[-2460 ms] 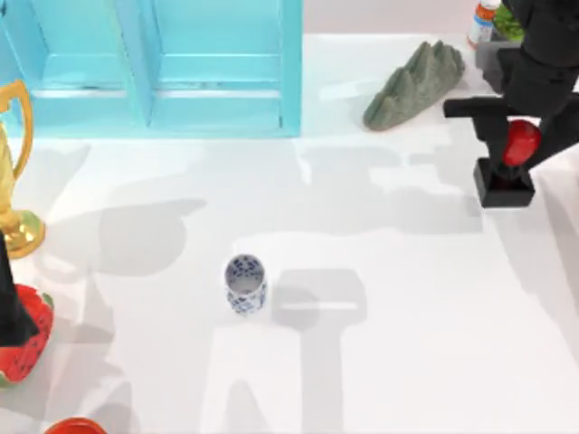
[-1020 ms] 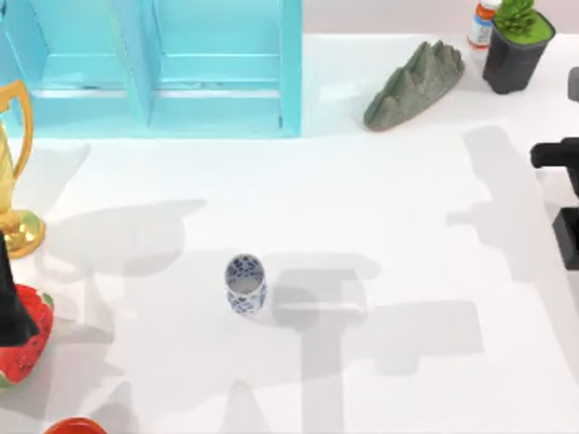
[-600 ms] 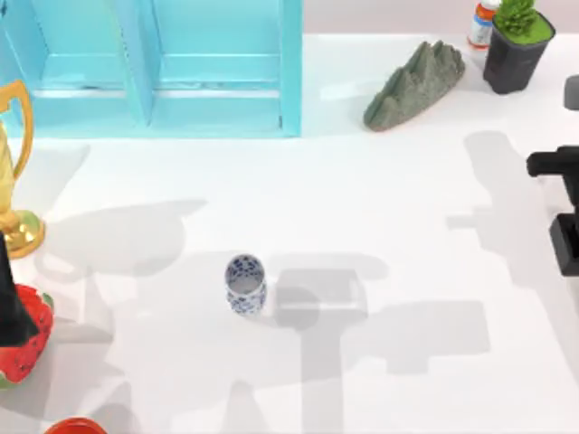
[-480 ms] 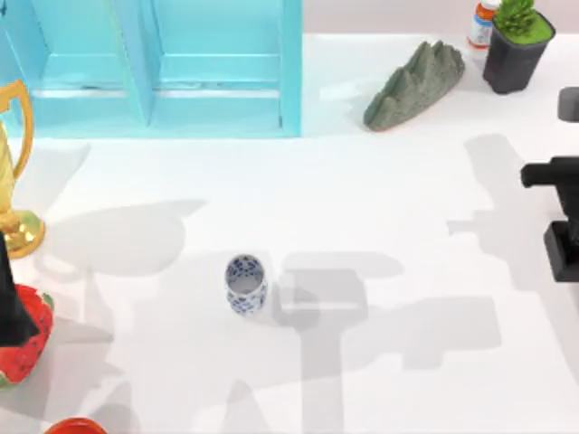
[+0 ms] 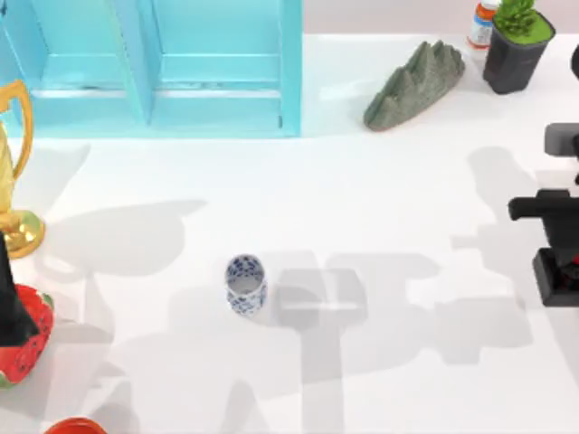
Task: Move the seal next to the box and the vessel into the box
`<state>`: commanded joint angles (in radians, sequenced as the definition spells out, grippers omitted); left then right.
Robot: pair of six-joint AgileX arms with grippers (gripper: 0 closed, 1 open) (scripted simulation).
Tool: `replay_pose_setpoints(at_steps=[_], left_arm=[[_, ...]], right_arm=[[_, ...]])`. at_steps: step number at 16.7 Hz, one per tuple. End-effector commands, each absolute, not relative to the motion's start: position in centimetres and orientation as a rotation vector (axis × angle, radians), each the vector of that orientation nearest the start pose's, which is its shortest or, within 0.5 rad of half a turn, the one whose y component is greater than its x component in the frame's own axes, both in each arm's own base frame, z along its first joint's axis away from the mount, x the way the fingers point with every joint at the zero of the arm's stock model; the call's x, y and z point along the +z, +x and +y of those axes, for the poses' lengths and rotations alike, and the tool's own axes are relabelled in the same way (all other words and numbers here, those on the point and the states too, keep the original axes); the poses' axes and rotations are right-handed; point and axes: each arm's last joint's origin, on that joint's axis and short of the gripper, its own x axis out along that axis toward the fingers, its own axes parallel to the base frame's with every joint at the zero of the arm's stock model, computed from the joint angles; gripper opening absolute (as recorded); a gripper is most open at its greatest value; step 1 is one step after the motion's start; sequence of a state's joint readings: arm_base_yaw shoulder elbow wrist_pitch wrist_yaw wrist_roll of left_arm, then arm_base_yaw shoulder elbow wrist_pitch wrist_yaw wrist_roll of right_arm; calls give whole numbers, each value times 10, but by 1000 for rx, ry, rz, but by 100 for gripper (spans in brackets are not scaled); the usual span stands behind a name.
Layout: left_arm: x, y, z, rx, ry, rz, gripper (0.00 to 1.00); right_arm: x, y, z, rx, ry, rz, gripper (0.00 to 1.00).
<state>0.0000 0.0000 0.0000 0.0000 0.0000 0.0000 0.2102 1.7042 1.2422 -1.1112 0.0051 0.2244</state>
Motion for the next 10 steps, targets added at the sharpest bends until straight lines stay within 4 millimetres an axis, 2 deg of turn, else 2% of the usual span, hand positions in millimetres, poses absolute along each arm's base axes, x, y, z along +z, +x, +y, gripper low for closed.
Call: replay_pose_setpoints(at_steps=[1, 10], left_arm=[[160, 106, -1, 0, 0, 0, 100], [160, 106, -1, 0, 0, 0, 100]], right_arm=[[207, 300, 66, -14, 5, 1572, 0], [207, 300, 66, -14, 5, 1572, 68]])
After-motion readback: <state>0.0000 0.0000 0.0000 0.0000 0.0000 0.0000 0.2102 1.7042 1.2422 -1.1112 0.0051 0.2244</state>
